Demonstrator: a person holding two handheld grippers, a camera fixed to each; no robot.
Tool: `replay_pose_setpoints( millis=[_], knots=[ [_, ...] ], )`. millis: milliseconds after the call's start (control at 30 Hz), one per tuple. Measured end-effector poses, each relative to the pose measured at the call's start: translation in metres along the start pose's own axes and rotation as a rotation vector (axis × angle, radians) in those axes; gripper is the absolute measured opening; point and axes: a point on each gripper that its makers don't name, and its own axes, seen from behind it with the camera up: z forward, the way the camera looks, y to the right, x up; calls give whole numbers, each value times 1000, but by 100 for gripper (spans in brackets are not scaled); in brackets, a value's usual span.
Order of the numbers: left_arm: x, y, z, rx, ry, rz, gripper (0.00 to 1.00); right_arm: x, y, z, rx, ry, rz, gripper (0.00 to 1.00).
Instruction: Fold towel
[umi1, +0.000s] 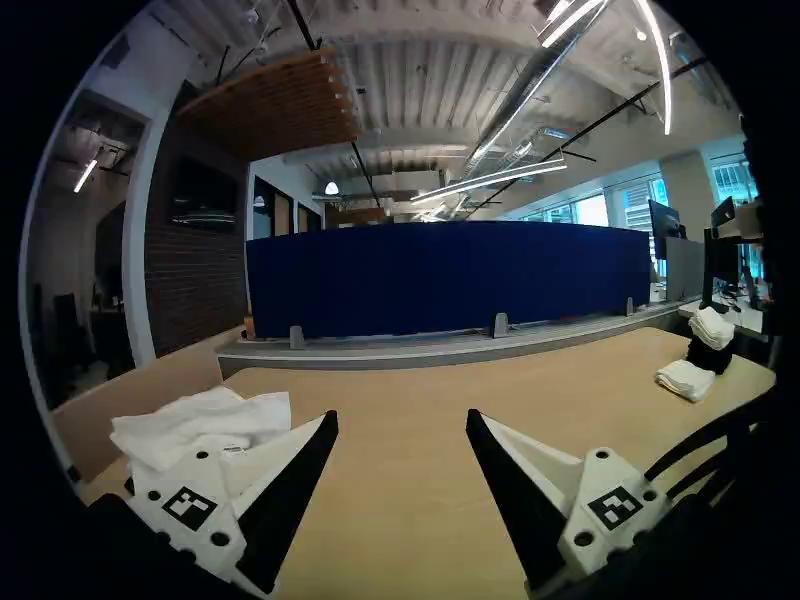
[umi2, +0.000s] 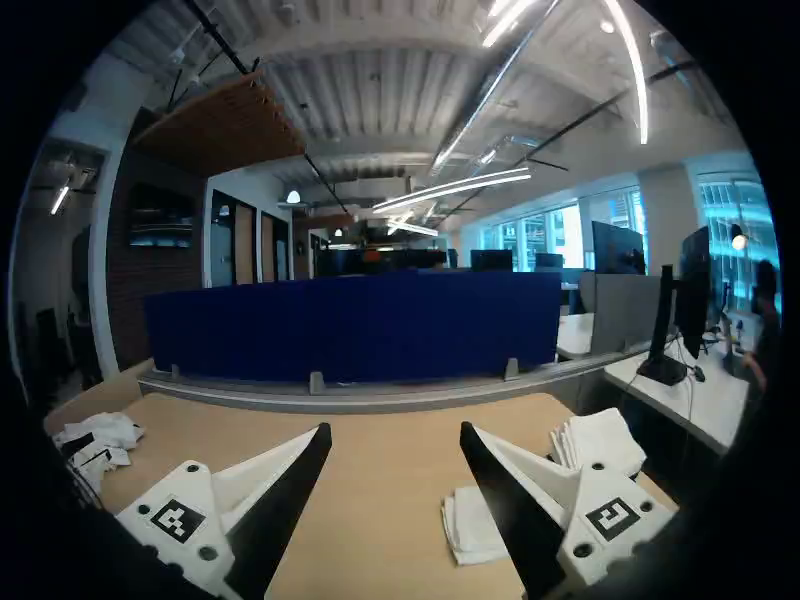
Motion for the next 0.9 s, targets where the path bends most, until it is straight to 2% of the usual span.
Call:
replay_pose_setpoints(
  millis=[200, 500, 900],
  knots=[
    [-25, -3, 4, -1, 12, -6, 95, -11, 10, 2, -16, 10, -13, 100],
    [-46, -3, 7, 1, 37, -23, 95, -25, 8, 5, -22, 14, -31, 100],
    [-50, -7, 6, 14, 55, -43, 95, -19, 6, 8, -13, 21, -37, 100]
  ],
)
